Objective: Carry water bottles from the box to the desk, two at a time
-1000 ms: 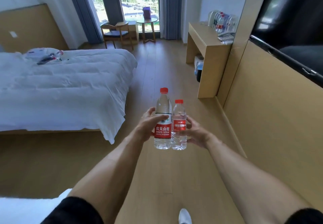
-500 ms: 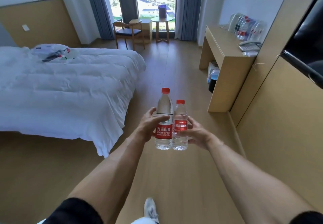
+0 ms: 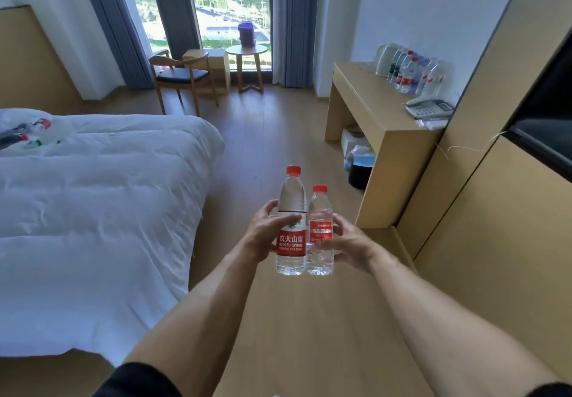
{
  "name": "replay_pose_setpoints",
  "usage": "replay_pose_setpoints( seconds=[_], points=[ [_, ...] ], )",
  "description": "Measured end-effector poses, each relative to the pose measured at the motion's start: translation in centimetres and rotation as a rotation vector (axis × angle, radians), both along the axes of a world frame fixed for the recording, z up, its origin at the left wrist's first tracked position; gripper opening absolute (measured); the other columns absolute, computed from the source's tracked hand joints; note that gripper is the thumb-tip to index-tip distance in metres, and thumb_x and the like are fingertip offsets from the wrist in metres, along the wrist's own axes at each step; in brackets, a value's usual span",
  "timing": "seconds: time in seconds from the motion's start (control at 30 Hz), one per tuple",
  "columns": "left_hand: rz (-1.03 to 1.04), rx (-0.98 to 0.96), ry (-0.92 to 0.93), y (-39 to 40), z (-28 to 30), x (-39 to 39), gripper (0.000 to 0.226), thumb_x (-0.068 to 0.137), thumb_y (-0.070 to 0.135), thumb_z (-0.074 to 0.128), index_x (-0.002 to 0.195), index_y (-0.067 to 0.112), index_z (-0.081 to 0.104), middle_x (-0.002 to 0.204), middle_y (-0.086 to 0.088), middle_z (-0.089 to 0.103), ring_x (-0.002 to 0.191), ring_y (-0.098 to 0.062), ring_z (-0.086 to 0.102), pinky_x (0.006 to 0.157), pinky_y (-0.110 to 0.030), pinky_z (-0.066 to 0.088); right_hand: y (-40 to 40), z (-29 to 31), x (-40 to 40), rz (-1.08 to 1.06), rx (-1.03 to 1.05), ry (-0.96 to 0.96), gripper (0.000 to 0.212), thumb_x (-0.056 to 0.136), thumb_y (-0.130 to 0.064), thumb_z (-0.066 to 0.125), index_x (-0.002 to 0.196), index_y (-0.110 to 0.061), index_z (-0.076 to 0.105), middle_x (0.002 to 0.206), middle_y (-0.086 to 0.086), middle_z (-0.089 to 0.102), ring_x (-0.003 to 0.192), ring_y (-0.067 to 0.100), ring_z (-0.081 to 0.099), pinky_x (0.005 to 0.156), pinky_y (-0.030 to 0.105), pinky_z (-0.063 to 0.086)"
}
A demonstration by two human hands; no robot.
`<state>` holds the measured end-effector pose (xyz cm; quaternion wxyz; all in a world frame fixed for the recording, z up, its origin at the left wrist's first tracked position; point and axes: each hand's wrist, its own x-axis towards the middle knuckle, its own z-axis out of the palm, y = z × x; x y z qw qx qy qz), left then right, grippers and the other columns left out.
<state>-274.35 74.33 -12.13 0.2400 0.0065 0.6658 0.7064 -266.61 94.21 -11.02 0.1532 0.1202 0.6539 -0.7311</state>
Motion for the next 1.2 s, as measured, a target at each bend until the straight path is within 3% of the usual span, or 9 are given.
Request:
replay_pose_setpoints(
  seconds=[0.13,0.33,0.7,0.97,1.2],
  points=[
    [-0.028,0.004,-0.025,0.6,0.3,-6.5,0.073,0.080,0.024,0.083,0.143,0.025,0.045,0.121,-0.011,0.066,0.103,-0.032,0.069,0.089,-0.061,0.055,0.4,0.2,-6.2,-0.019,0.010,-0.008,0.082,0.078,0.012,0.074,0.145,-0.023,0.044,0.134,0.009,0.060,0.119,0.030,0.062,0.098,0.058,0.050],
    [-0.061,0.006,-0.058,1.6,-0.2,-14.7,0.070,0.082,0.022,0.082,0.141,0.027,0.045,0.116,-0.009,0.067,0.095,-0.028,0.072,0.066,-0.042,0.058,1.2,-0.3,-14.2,-0.043,0.029,-0.019,0.078,0.077,0.013,0.074,0.141,-0.023,0.047,0.132,0.008,0.062,0.119,0.030,0.063,0.103,0.061,0.046],
    [0.045,-0.044,-0.024,4.5,-1.2,-32.7,0.074,0.083,0.023,0.080,0.146,0.025,0.041,0.122,-0.011,0.064,0.102,-0.031,0.069,0.089,-0.058,0.056,4.8,-2.9,-34.6,0.048,-0.021,-0.001,0.078,0.076,0.010,0.076,0.141,-0.023,0.048,0.133,0.010,0.061,0.119,0.032,0.062,0.103,0.063,0.045],
    [0.151,-0.064,-0.032,7.9,1.1,-47.0,0.078,0.081,0.027,0.082,0.147,0.028,0.040,0.121,-0.010,0.064,0.098,-0.027,0.070,0.067,-0.041,0.059,9.0,-1.7,-51.1,0.180,-0.074,0.000,0.080,0.075,0.004,0.078,0.142,-0.026,0.047,0.133,0.011,0.062,0.118,0.033,0.063,0.103,0.065,0.044],
    [0.152,-0.065,-0.045,11.7,0.8,-56.0,0.075,0.080,0.027,0.082,0.144,0.028,0.042,0.124,-0.012,0.063,0.102,-0.031,0.069,0.077,-0.048,0.059,12.8,-1.5,-60.0,0.187,-0.074,-0.015,0.078,0.075,0.005,0.078,0.140,-0.026,0.048,0.132,0.011,0.061,0.119,0.034,0.062,0.103,0.064,0.045]
  ],
)
